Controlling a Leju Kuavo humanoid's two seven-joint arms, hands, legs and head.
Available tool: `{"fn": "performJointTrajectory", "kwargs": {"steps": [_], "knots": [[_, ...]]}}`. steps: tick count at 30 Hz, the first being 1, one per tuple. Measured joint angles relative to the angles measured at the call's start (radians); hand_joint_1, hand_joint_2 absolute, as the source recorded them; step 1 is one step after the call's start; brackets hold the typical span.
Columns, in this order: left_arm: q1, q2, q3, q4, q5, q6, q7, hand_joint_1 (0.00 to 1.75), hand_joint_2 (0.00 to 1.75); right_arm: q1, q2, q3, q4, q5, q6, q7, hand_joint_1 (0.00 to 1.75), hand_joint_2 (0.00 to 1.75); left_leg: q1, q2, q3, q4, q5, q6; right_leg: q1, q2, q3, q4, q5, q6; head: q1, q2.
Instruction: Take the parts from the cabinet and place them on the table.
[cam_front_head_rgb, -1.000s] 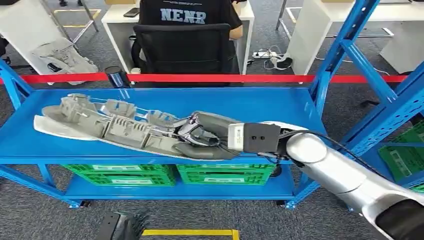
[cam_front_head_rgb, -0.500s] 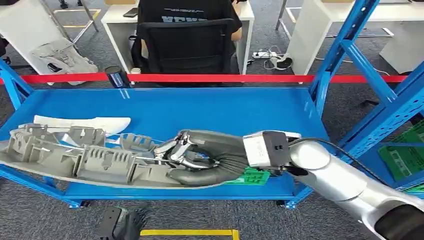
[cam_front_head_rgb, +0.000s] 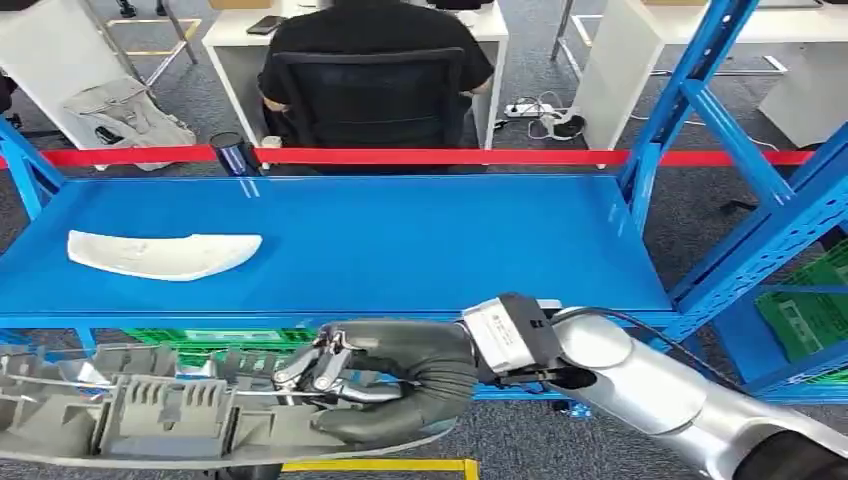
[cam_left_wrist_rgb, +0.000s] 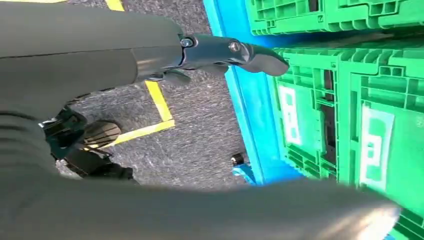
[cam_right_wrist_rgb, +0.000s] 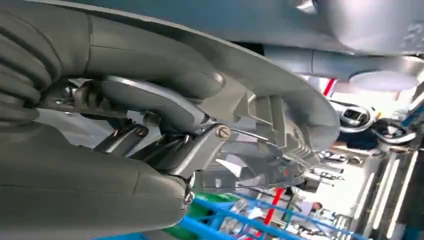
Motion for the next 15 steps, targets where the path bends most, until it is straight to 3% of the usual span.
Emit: {"fn": "performJointTrajectory", "kwargs": {"steps": [15], "knots": [[0.008,0.0,0.004,0.0,0.002,0.01,-0.001,0.0,1.75,0.037,0.022,0.012,-0.009,0.027,-0.003,0.002,1.75,1.75,0.0,0.0,0.0,0.0,0.0,0.0,0.0,0.0,0.0,0.0,0.0,0.0,0.0,0.0]]}}
